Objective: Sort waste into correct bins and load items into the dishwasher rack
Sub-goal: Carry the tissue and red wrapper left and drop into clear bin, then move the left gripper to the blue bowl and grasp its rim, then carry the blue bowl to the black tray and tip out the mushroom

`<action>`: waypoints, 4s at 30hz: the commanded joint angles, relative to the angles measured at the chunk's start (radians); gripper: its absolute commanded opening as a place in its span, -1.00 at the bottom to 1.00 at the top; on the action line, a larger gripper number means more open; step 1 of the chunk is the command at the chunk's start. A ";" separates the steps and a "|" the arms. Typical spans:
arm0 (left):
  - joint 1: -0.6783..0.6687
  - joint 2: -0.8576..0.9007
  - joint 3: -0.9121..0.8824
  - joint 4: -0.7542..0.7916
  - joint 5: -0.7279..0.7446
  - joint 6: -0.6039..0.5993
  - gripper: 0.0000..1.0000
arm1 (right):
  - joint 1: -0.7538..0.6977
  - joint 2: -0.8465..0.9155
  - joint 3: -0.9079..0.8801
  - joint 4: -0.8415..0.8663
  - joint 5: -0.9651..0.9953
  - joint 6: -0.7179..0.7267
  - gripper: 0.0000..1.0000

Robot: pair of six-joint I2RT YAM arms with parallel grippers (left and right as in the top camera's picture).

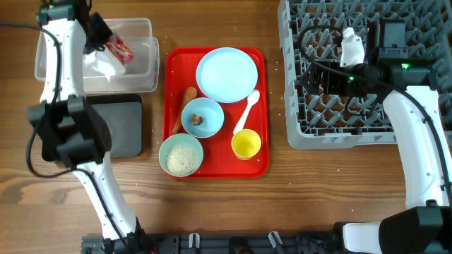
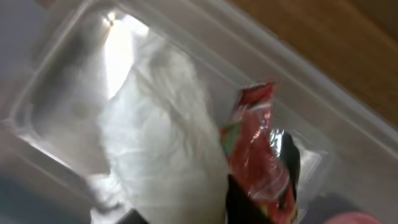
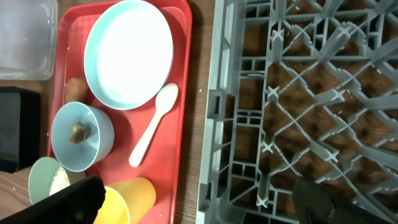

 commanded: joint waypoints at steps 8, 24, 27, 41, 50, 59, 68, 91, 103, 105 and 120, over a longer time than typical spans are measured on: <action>0.006 -0.006 0.007 0.023 0.012 0.013 0.99 | 0.006 0.006 0.023 0.005 0.006 0.014 0.99; -0.153 -0.279 0.007 -0.223 0.114 0.174 0.99 | 0.006 0.006 0.023 0.062 -0.063 0.014 0.99; -0.212 -0.279 0.007 -0.341 0.193 0.202 0.98 | 0.006 0.006 0.023 0.061 -0.079 0.014 0.99; -0.570 -0.278 -0.178 -0.523 0.170 0.065 1.00 | 0.006 0.006 0.023 0.076 -0.081 0.011 1.00; -0.734 -0.278 -0.530 -0.172 0.149 0.003 0.78 | 0.006 0.007 0.023 0.075 -0.077 0.010 1.00; -0.726 -0.278 -0.647 -0.023 0.120 0.004 0.14 | 0.006 0.007 0.023 0.072 -0.078 0.014 0.99; -0.732 -0.278 -0.707 0.031 0.119 0.004 -0.37 | 0.006 0.007 0.023 0.072 -0.077 0.014 1.00; -0.658 -0.363 -0.291 -0.118 0.127 0.002 -0.92 | 0.006 0.007 0.023 0.081 -0.077 0.013 0.99; -0.193 -0.536 -0.303 -0.431 0.265 0.131 -0.92 | 0.006 0.007 0.023 0.082 -0.073 0.011 0.99; -0.100 -0.536 -0.356 -0.427 0.335 0.193 -0.92 | 0.006 0.007 0.023 0.084 -0.073 0.011 0.99; 0.373 -0.498 -0.772 -0.172 1.028 0.690 -0.92 | 0.009 0.009 0.020 0.072 -0.023 0.014 0.99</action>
